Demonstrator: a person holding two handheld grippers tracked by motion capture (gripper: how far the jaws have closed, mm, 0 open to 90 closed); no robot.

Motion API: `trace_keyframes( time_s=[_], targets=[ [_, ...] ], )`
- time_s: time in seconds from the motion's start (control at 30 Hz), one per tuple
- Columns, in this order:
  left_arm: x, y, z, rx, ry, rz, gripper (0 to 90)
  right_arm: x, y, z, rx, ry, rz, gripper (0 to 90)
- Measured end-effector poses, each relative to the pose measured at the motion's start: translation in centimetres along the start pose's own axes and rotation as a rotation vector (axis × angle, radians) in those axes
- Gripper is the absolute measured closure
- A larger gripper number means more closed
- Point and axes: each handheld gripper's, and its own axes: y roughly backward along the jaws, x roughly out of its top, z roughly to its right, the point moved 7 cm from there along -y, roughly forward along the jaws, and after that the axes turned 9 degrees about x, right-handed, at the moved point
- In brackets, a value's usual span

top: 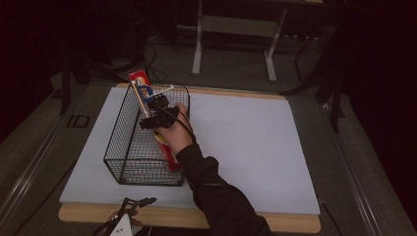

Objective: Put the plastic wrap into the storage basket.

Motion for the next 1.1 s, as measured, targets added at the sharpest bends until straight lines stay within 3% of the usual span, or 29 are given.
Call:
trace_keyframes(
  time_s=[0.23,0.27,0.47,0.63,0.8,0.9,1.1],
  targets=[
    [-0.1,-0.1,0.1,-0.002,0.002,-0.004,0.1,0.1,2.3,-0.6,0.043,0.046,0.043,13.0],
    [-0.1,-0.1,0.1,-0.003,0.002,-0.006,0.1,0.1,3.2,-0.5,0.046,0.084,0.064,13.9],
    [-0.1,-0.2,0.1,-0.006,0.004,-0.01,0.0,-0.5,5.2,0.0,0.12,0.139,0.064,14.7],
    [-0.2,-0.2,0.1,-0.006,0.007,-0.012,0.1,-1.3,7.2,1.0,0.097,0.182,0.084,16.8],
    [-0.3,-0.3,0.1,-0.006,0.008,-0.017,0.1,-2.6,9.3,2.1,0.103,0.165,0.09,16.7],
    [-0.3,-0.3,0.1,-0.004,0.008,-0.02,0.1,-3.7,10.7,3.0,0.071,0.19,0.108,13.8],
    [-0.3,-0.4,0.1,-0.002,0.007,-0.023,0.1,-5.7,12.7,4.6,0.062,0.192,0.147,13.1]
  ],
)
